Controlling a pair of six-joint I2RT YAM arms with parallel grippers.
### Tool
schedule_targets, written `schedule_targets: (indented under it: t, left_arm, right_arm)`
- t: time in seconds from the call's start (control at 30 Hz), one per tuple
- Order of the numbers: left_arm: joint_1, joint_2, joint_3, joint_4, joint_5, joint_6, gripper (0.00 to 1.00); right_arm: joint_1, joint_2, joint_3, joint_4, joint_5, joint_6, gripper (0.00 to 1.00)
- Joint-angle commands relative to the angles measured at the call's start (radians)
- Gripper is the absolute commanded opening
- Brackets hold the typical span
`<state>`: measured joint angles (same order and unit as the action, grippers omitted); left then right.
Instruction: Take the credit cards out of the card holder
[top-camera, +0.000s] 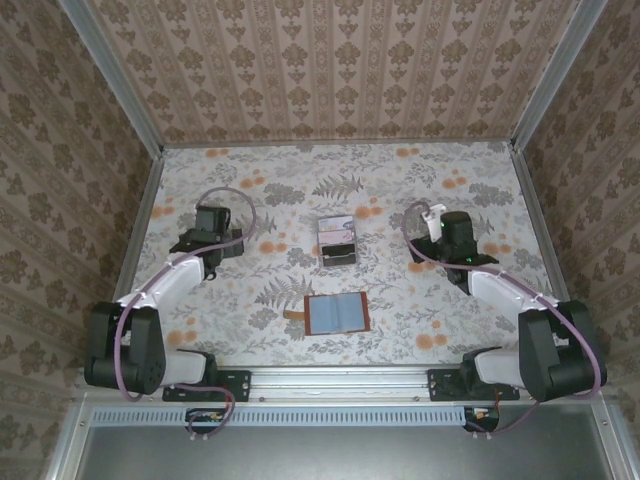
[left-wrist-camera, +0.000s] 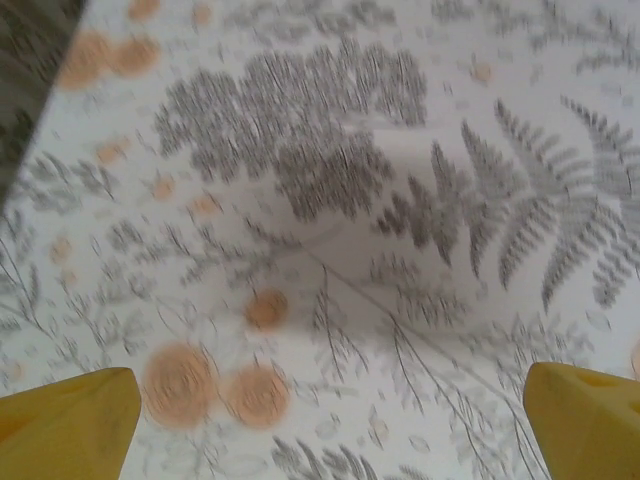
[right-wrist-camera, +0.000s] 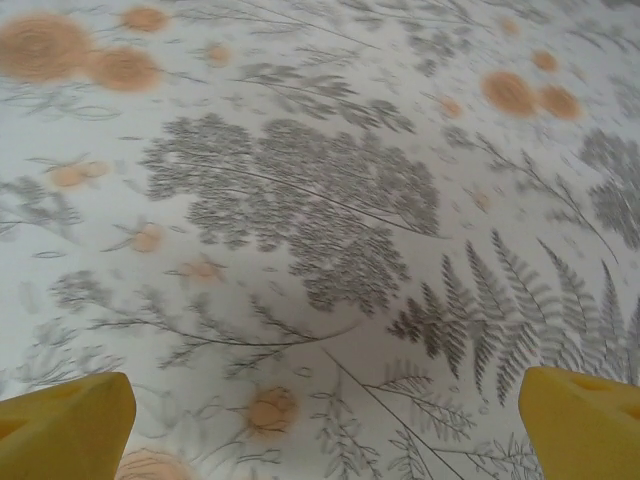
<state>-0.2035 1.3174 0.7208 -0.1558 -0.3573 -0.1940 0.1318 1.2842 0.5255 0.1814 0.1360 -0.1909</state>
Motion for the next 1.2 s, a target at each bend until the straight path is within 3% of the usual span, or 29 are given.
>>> schedule_targets:
  t: [0.0,0.27,0.43,0.47,0.53,0.73,1.0,1.17]
  left_arm:
    - [0.043,-0.012,-0.078,0.257,-0.013,0.123,1.0]
    - [0.189,0.029,-0.267,0.667,0.174,0.117,1.0]
    - [0.234,0.071,-0.274,0.782,0.251,0.137,1.0]
    - [0.239,0.085,-0.275,0.806,0.266,0.143,1.0]
    - [0.24,0.13,-0.274,0.857,0.273,0.15,1.0]
    - [0.179,0.194,-0.198,0.784,0.295,0.242,1.0]
    - [0.177,0.228,-0.32,1.031,0.334,0.262,1.0]
    - [0.165,0.223,-0.324,1.031,0.275,0.253,1.0]
  right_arm:
    - [-0.059,-0.008,-0.082,0.31,-0.018,0.158,1.0]
    - [-0.11,0.099,-0.13,0.571,-0.058,0.215,1.0]
    - [-0.113,0.255,-0.132,0.72,-0.076,0.219,1.0]
    - [-0.114,0.242,-0.116,0.662,-0.079,0.22,1.0]
    - [-0.115,0.249,-0.121,0.685,-0.08,0.22,1.0]
    - [-0.114,0.244,-0.117,0.669,-0.078,0.22,1.0]
    - [-0.114,0.244,-0.117,0.672,-0.078,0.22,1.0]
    - [-0.115,0.244,-0.117,0.672,-0.079,0.22,1.0]
